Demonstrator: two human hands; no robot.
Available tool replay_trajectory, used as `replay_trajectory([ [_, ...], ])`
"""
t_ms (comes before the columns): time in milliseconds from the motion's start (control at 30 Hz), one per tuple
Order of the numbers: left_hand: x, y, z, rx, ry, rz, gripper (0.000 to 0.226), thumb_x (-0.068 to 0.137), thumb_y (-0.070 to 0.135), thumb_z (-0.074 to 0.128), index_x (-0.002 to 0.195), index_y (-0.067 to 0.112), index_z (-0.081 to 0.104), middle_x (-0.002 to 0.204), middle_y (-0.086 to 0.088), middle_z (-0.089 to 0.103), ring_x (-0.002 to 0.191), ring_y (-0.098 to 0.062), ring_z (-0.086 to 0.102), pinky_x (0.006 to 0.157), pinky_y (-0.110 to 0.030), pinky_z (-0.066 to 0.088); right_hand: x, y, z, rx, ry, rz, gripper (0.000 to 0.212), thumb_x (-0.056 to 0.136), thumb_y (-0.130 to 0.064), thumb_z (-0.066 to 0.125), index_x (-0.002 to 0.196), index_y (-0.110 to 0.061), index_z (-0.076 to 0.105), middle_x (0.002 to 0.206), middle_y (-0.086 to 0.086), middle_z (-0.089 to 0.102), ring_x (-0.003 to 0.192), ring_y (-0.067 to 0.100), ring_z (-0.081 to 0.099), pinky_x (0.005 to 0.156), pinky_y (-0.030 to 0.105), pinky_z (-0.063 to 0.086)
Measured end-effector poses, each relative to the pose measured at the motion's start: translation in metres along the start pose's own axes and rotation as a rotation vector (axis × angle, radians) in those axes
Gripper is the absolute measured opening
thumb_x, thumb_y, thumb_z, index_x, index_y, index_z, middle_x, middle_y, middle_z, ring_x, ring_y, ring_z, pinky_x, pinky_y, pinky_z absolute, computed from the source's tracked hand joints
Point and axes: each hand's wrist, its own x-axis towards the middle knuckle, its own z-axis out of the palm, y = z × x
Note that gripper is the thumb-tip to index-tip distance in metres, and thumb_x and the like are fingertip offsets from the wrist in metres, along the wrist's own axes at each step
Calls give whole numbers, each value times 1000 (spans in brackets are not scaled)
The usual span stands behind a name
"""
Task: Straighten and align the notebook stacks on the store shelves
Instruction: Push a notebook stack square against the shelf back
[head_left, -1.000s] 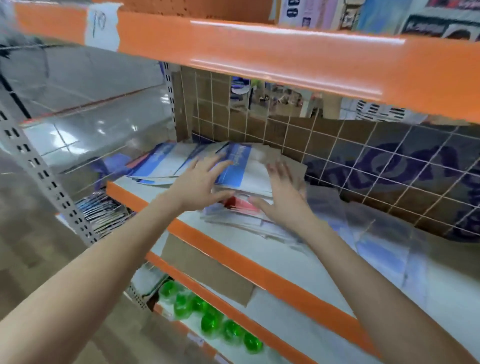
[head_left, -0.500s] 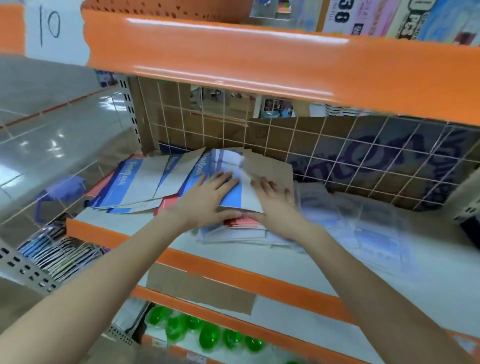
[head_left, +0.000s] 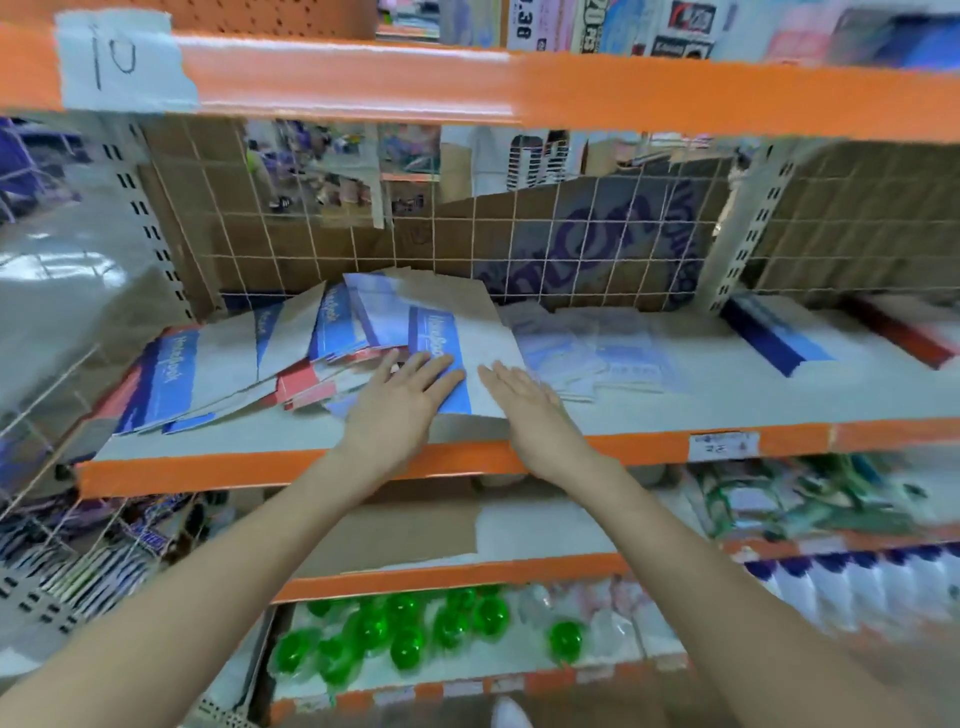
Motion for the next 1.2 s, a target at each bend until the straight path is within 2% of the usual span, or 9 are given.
replay_trajectory([
  [233,-1,51,-11,-114,191,83,60,93,1,34,149,21,23,155,-1,23,143,-21,20,115,-40,2,-56,29,-19,67,221,69,79,84,13,37,151,-25,18,159,2,14,146,15,11,116,32,6],
  [367,9,93,-19,-183,292,150,54,86,-7,38,137,10,47,142,-12,45,132,-32,42,112,-49,20,-81,66,-27,39,251,89,74,87,9,37,151,-24,20,158,3,16,145,16,13,115,31,5],
  [633,69,228,-34,-195,348,213,58,76,-5,29,121,5,62,125,-14,61,113,-35,59,96,-58,39,-144,193,-58,-36,271,154,72,91,5,39,151,-25,15,159,2,15,145,15,12,112,30,6],
  [700,92,271,-40,-192,334,273,57,76,-11,42,128,6,56,133,-14,55,120,-34,54,102,-55,35,-166,236,-73,-91,274,199,73,91,5,39,152,-26,12,159,1,13,145,14,11,114,32,6],
  [767,115,311,-45,-201,354,333,68,62,-20,62,125,3,59,129,-17,57,115,-38,57,96,-59,39,-186,277,-89,-149,261,237,76,90,7,38,152,-26,9,159,1,11,146,15,10,115,35,6],
  [900,150,376,-49,-164,340,393,61,57,-17,57,115,0,66,117,-19,64,101,-40,64,81,-62,47,-209,346,-111,-245,220,262,78,90,8,38,152,-25,5,160,3,6,146,16,7,116,39,8],
  [1000,174,400,-41,-151,322,389,66,51,-21,71,114,-1,66,115,-20,65,99,-40,65,80,-62,48,-207,383,-111,-271,186,261,76,92,4,38,152,-25,3,160,3,6,146,16,7,116,39,6],
  [1100,199,412,-31,-129,321,400,65,55,-18,69,117,1,64,119,-19,63,103,-38,64,84,-59,47,-193,413,-104,-259,176,260,78,91,3,41,152,-25,3,160,3,7,146,16,8,116,39,6],
  [1200,231,420,-21,-137,244,353,64,78,-12,51,138,8,44,143,-13,43,129,-33,45,108,-52,30,-171,442,-99,-253,171,257,82,87,5,45,152,-25,5,160,4,9,146,16,10,116,39,7],
])
